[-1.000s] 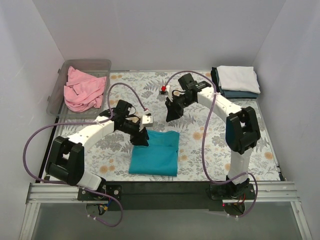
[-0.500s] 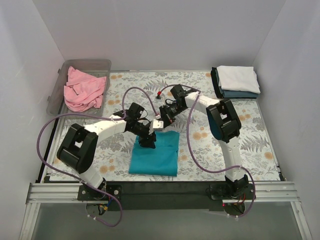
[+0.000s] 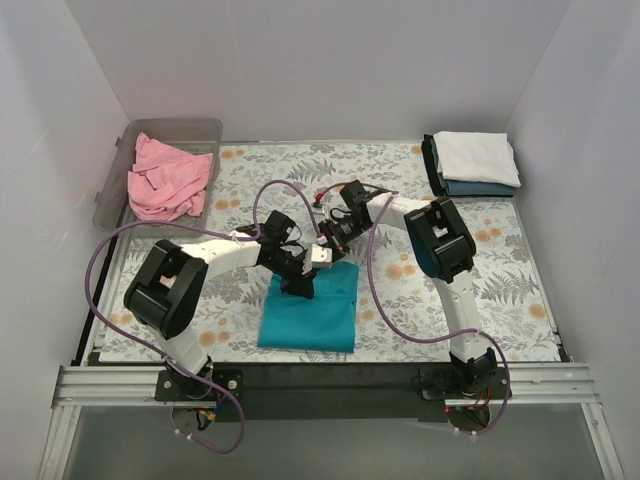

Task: Fold and stack the t-shirts
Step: Fold the tshirt

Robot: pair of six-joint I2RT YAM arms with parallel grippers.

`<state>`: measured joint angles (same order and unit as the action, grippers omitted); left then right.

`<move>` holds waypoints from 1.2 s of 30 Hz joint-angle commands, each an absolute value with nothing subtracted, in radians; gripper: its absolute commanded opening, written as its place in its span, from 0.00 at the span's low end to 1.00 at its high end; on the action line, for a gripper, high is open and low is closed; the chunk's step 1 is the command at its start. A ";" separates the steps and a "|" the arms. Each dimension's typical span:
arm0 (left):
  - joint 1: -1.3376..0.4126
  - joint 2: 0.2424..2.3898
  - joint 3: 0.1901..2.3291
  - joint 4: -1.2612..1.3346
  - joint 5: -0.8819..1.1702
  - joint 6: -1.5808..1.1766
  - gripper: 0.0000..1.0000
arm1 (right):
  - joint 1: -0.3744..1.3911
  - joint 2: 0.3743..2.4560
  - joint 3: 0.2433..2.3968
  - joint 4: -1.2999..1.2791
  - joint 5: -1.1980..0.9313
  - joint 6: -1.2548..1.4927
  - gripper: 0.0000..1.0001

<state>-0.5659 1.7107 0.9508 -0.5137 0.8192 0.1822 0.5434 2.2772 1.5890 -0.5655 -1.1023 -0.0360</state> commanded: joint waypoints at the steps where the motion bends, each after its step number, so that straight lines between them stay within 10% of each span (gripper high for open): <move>1: -0.580 1.657 0.946 -0.500 0.841 0.199 0.08 | 0.554 2.302 1.577 -0.548 -1.121 -0.020 0.01; 36: -0.549 1.543 0.844 -0.218 0.790 0.348 0.00 | 0.583 2.234 1.712 -0.618 -0.891 -0.096 0.01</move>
